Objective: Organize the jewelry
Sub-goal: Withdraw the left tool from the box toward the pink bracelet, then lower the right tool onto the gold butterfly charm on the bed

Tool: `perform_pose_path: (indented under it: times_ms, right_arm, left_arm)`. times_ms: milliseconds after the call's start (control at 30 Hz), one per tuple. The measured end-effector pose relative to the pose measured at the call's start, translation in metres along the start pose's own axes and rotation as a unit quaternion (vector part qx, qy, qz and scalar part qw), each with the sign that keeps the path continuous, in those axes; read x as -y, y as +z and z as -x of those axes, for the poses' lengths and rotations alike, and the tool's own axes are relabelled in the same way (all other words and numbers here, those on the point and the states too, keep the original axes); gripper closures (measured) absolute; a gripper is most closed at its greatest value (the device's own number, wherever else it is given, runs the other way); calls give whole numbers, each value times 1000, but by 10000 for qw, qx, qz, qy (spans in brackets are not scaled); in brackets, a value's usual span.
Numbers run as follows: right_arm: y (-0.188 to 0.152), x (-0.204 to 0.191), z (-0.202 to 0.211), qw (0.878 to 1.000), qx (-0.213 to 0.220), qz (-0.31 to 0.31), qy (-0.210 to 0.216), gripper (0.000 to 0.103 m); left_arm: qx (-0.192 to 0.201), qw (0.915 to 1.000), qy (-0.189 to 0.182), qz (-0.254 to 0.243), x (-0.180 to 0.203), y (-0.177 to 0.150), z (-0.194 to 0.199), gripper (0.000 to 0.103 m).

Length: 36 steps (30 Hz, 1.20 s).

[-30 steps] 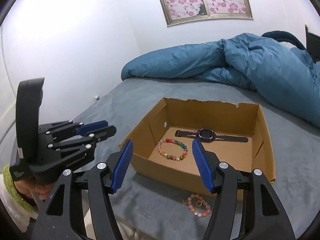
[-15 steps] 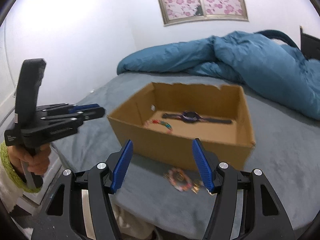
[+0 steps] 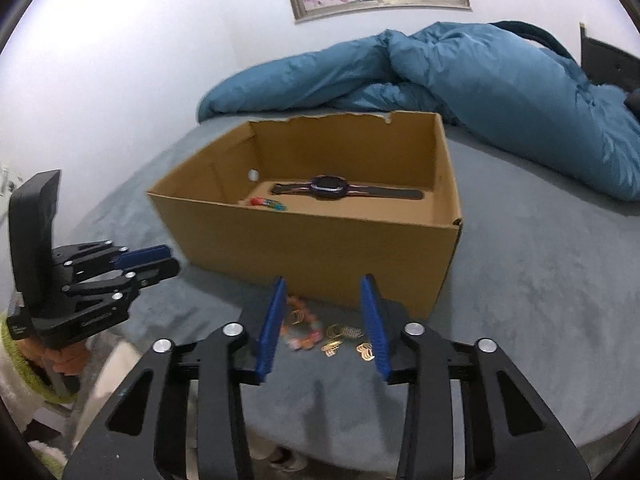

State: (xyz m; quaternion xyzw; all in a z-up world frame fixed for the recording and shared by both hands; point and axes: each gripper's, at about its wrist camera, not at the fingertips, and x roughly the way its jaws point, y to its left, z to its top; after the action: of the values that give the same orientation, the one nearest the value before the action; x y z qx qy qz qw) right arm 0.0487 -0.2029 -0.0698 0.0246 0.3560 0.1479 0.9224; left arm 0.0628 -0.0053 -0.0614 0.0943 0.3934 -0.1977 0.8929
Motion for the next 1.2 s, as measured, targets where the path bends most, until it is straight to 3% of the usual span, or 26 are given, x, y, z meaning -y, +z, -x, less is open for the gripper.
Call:
perform_pose_path:
  times_ms: [300, 500, 767, 900, 1200]
  right_arm:
    - [14, 19, -20, 9988, -45, 18, -478, 79]
    - [17, 22, -24, 9986, 76, 1, -526, 79]
    - [1, 28, -8, 9990, -33, 340, -302, 69]
    - [-23, 27, 4, 9973, -371, 633, 16, 68]
    - [-54, 15, -22, 9870, -896, 1272, 391, 68]
  left_arm:
    - [79, 9990, 5, 441, -21, 10, -21, 83]
    - [153, 9994, 58, 303, -19, 13, -27, 83]
    - [115, 9997, -102, 194, -17, 6, -25, 83]
    - [9, 9992, -387, 31, -8, -4, -22, 83]
    - [-214, 9940, -886, -598, 26, -15, -29, 83]
